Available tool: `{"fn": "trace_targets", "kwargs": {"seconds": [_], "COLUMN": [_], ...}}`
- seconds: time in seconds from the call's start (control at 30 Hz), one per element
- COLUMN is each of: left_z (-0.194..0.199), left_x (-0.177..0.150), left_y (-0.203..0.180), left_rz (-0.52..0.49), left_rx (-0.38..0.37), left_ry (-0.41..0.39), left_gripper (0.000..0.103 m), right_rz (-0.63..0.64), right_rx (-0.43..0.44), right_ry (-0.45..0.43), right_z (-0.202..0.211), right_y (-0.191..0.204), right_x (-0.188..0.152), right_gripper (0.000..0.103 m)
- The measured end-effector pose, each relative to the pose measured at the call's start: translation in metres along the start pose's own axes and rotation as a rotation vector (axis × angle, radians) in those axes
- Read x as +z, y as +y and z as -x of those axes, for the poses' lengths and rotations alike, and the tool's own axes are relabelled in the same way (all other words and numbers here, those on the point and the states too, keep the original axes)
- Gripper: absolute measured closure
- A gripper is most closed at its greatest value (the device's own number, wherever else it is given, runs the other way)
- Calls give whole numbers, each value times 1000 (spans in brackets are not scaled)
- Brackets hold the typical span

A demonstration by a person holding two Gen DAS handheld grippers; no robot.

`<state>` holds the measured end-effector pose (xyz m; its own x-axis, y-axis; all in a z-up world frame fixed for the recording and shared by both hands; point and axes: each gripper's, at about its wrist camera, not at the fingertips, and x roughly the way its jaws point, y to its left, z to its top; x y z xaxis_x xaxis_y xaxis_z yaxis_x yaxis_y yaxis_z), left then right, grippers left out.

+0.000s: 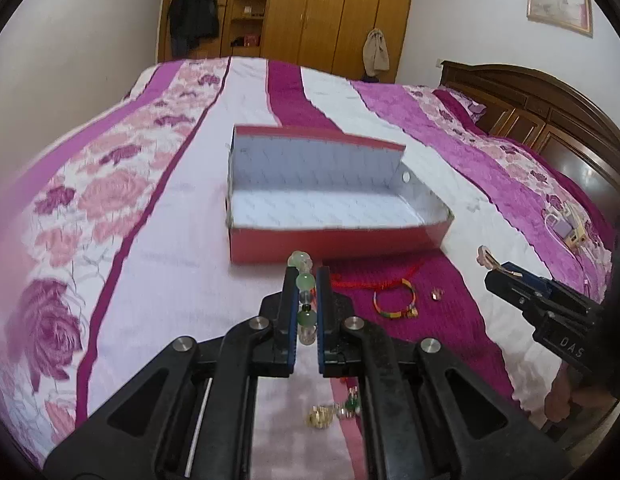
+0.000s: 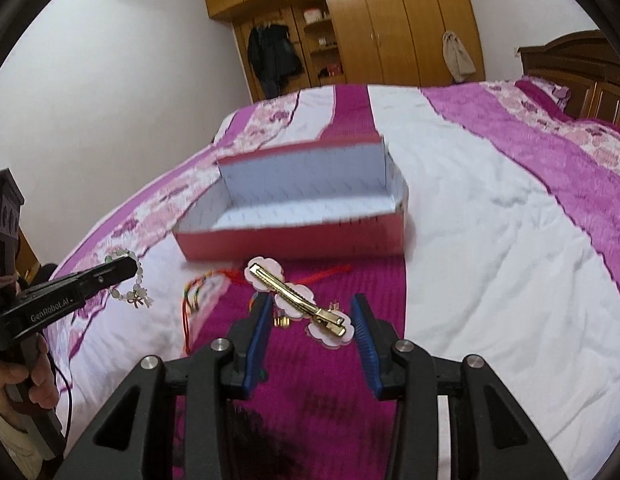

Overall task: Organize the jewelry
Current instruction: 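Carry the jade bracelet and flower clip into the pink box and release both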

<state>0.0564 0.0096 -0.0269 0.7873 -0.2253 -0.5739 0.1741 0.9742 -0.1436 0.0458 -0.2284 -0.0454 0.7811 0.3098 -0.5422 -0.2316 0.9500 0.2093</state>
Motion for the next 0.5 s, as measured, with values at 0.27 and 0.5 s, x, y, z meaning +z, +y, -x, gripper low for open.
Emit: {"fn": "trace_targets", "kwargs": {"seconds": [0.27, 0.5], "left_z": [-6, -21], "left_x": [21, 40], "left_y": [-8, -15], "left_rz": [-20, -47], "left_rx": [26, 61], "left_ry": [-114, -214], "left_gripper": [103, 103], "right_rz": [19, 42], "right_rx": [0, -13], "right_ry": [-73, -139], "right_z": [-7, -19], "right_y": [8, 9], "right_x": [26, 49], "right_gripper": [60, 60]}}
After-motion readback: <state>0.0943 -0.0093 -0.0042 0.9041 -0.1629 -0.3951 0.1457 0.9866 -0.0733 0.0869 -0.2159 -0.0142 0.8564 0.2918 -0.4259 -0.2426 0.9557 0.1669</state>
